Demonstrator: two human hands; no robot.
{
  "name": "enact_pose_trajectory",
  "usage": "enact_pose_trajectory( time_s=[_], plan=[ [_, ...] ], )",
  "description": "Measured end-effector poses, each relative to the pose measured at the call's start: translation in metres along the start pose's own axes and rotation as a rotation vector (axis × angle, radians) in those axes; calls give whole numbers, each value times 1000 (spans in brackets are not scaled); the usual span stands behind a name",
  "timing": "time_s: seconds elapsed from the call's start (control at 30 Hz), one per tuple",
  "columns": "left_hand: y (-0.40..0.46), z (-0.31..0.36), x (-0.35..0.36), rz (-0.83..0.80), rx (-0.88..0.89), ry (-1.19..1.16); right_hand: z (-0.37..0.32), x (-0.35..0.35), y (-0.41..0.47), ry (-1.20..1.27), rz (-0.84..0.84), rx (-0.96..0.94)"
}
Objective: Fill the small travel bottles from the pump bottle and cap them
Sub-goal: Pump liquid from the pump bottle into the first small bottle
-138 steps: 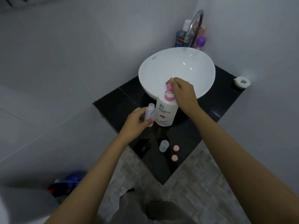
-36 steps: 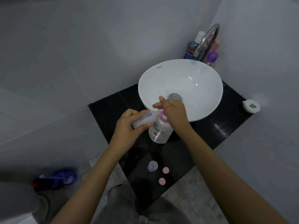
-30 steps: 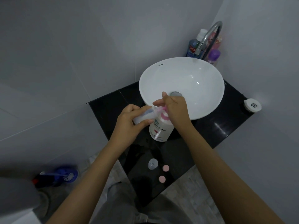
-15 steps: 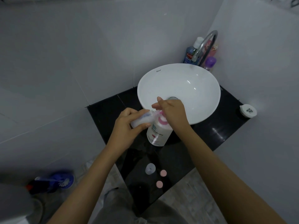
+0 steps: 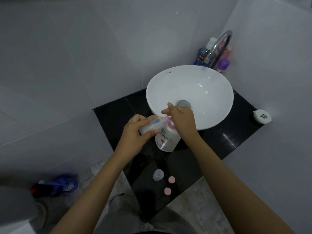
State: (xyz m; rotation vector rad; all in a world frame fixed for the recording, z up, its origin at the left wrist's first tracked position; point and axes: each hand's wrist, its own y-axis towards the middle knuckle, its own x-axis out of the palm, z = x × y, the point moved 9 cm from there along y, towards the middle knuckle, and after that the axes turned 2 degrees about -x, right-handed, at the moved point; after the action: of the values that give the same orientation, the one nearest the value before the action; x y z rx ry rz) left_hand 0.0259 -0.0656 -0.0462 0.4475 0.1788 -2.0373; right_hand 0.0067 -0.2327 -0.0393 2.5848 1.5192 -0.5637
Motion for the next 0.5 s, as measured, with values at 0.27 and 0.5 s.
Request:
enact_pose_trajectory(
  time_s=[0.27,0.5],
  plan=[
    [4,2,-3,8,12,21,-1,-1,1,-3,51,-44],
    [4,1,0,-14,14,37,7,3,3,-37,47,-35]
  ],
)
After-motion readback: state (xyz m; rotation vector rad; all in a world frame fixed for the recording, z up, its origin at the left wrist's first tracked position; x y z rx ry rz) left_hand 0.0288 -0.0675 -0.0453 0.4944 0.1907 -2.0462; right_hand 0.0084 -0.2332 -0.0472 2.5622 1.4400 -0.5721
